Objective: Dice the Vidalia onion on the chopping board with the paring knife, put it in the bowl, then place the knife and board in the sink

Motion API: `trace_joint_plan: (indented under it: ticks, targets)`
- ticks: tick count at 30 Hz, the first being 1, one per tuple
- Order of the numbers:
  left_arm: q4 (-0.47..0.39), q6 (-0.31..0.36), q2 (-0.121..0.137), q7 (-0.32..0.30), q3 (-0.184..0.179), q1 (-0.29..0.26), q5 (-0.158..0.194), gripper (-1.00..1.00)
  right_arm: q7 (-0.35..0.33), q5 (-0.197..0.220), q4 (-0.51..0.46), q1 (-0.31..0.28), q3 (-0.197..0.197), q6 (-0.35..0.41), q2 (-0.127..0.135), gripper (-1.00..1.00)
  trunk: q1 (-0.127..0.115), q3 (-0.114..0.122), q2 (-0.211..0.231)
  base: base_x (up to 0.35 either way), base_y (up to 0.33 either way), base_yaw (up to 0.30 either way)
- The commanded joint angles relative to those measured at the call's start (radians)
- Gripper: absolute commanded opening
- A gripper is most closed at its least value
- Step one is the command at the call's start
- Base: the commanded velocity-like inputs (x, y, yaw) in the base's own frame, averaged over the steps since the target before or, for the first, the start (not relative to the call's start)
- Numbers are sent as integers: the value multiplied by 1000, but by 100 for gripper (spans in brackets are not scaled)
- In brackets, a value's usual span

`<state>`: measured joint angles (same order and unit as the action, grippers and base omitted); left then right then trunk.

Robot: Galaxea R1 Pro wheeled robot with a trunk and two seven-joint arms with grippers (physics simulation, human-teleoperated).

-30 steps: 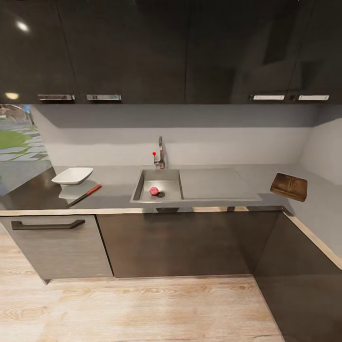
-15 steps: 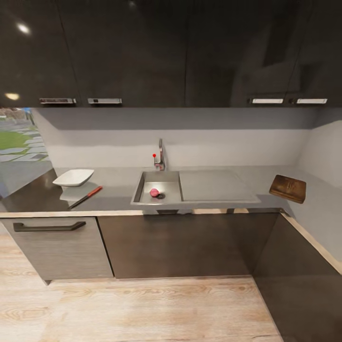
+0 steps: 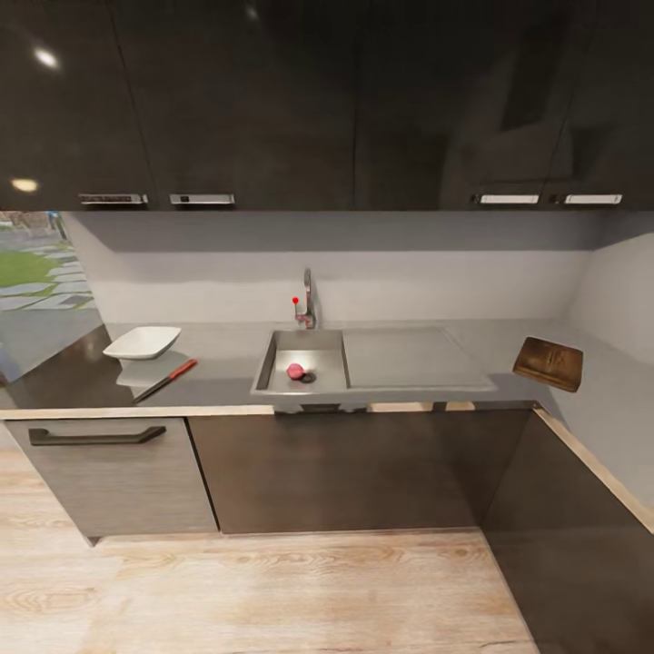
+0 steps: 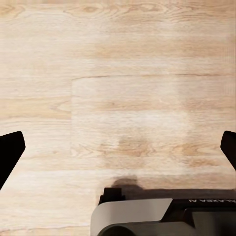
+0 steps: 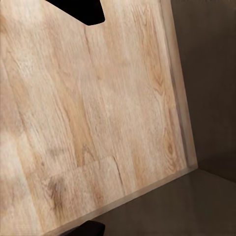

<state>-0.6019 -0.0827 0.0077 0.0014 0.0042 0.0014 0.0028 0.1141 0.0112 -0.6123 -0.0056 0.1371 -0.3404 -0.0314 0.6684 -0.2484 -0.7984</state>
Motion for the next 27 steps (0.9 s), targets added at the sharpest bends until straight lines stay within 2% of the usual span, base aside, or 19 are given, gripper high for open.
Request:
trace_joint_plan:
  ticks: [1,27]
  targets:
    - [-1,-2,0,0,0,0,0,100,-1,1,0,-1,3,-3,-1,100,-4,2,6,0,0,0]
    - [-2,-2,0,0,0,0,0,100,-1,1,0,-1,3,-3,-1,100,-103,84,188,0,0,0]
